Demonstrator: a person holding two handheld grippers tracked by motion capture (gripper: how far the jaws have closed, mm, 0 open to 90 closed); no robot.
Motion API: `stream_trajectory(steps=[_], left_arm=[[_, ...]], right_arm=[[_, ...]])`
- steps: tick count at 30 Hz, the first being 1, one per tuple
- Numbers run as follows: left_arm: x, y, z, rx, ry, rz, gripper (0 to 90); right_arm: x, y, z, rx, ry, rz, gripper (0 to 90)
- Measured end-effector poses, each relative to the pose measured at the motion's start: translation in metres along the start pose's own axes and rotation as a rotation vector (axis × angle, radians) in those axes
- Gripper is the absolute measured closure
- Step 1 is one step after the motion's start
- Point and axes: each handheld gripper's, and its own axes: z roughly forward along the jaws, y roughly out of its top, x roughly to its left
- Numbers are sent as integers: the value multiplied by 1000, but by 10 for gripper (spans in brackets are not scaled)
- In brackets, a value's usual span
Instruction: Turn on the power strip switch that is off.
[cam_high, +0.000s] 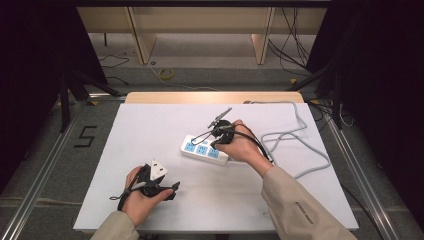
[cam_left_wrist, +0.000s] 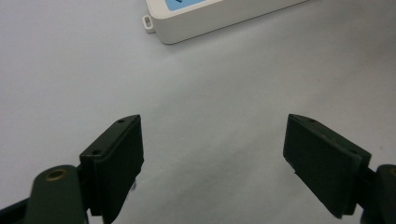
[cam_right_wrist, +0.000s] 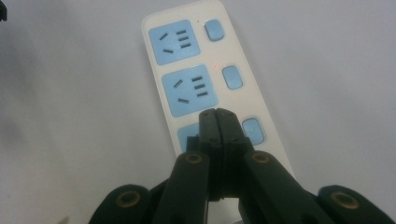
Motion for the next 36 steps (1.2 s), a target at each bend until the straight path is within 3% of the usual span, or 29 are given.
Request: stream_trajectory(steps=[36], left_arm=[[0,-1,0,-6,1,-4,200]], right_arm=[[-5,18,14,24,4,15,900]])
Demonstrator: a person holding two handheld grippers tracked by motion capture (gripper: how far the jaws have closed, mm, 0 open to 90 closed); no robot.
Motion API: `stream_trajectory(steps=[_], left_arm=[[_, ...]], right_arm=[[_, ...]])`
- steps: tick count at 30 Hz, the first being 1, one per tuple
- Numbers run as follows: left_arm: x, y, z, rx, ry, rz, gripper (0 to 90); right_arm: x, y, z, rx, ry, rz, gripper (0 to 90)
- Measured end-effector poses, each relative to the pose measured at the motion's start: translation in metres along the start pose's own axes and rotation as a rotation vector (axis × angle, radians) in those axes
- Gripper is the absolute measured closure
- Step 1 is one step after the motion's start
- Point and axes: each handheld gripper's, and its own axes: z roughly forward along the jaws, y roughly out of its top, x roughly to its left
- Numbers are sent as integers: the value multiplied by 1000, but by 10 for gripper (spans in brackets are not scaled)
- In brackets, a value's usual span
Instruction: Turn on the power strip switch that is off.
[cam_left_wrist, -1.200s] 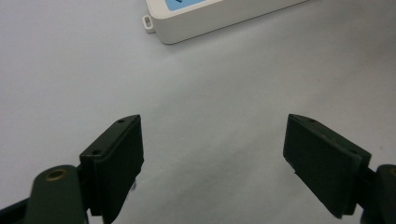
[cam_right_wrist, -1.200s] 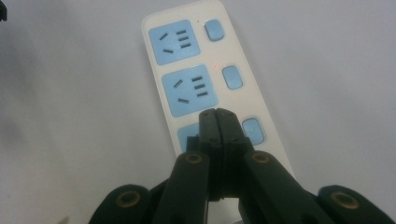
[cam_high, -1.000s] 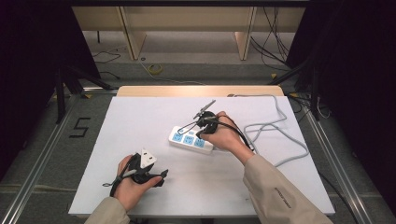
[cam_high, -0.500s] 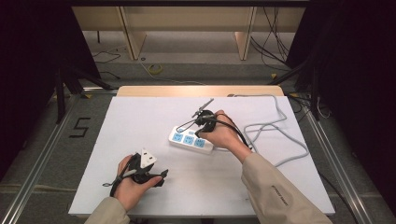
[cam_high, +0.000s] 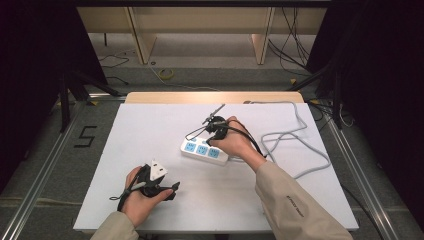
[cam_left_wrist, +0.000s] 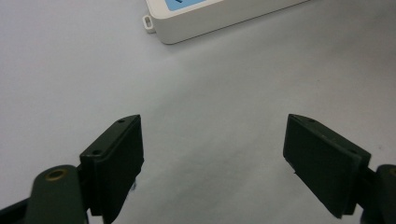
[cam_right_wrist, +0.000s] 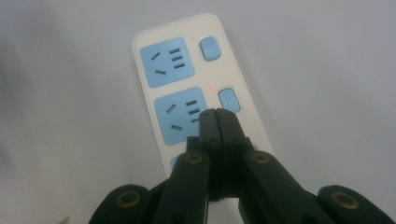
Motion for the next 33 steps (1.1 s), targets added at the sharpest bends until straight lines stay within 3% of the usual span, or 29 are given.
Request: stream_trajectory(steps=[33], left_arm=[[0,0,-1,6,0,5,203]], right_arm=[[-2,19,13,10,-6,1,900]])
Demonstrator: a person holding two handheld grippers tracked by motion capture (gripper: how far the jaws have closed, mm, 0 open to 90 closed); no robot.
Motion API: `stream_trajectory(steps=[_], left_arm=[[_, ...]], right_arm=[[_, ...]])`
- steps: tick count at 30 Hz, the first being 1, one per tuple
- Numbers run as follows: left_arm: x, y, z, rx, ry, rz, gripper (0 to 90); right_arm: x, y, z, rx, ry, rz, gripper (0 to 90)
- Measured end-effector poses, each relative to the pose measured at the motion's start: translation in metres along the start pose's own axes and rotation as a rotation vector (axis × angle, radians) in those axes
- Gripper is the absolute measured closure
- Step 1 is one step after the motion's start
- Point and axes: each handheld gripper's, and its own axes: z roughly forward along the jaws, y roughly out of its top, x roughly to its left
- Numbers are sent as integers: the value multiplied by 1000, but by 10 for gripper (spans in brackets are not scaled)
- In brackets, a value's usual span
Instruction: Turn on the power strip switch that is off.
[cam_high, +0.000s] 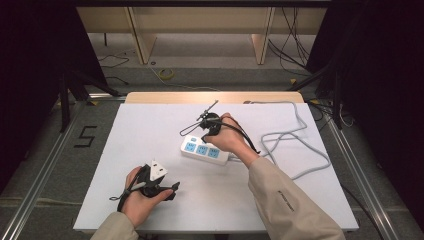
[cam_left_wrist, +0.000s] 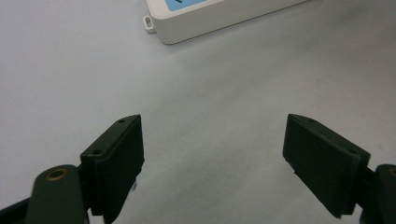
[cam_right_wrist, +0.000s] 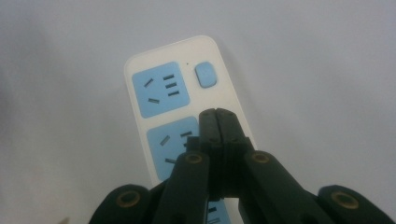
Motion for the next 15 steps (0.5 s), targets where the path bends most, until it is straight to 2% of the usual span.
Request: stream_trajectory(steps=[15], left_arm=[[0,0,0,-4,1,-2,203]], right_arm=[[0,9,6,-9,3,0,900]])
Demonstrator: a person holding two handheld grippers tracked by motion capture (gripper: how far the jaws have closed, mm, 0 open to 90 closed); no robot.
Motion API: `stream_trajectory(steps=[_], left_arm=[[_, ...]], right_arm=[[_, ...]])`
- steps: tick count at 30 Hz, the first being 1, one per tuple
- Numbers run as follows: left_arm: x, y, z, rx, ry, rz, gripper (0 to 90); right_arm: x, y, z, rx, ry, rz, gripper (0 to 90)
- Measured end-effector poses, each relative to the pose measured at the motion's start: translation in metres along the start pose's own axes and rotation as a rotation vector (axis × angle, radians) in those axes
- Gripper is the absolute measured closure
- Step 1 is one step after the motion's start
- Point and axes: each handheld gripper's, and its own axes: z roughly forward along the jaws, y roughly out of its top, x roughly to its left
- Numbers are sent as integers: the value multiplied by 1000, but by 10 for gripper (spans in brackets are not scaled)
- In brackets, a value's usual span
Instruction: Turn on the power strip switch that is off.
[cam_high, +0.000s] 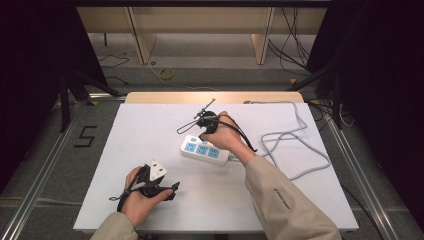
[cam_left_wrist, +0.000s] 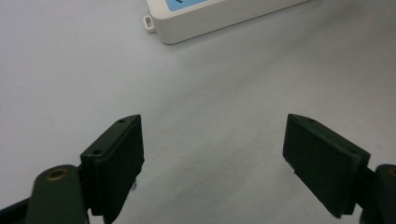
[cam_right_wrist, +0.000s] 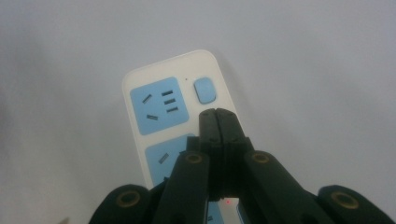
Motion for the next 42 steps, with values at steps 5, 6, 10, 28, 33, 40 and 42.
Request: stream_trajectory(steps=[5,6,10,28,33,40,42], left_arm=[[0,0,0,0,-1,0,203],[0,0,0,-1,-1,-1,203],[0,0,0,-2,-1,-5,203],[0,0,-1,-1,0,-2,203],[1,0,-1,-3,0,-2,203],[1,0,-1,-3,0,-1,203],[1,0,-1,-3,0,-1,203]], right_arm=[[2,3,3,3,2,-3,900],[3,4,4,3,2,-8,900],[4,7,5,1,0,-10,900],[2,14,10,3,0,2,900],[2,16,12,4,-1,-4,900],[4,19,14,8,-4,-2,900],[4,20,15,6,-5,-5,900]])
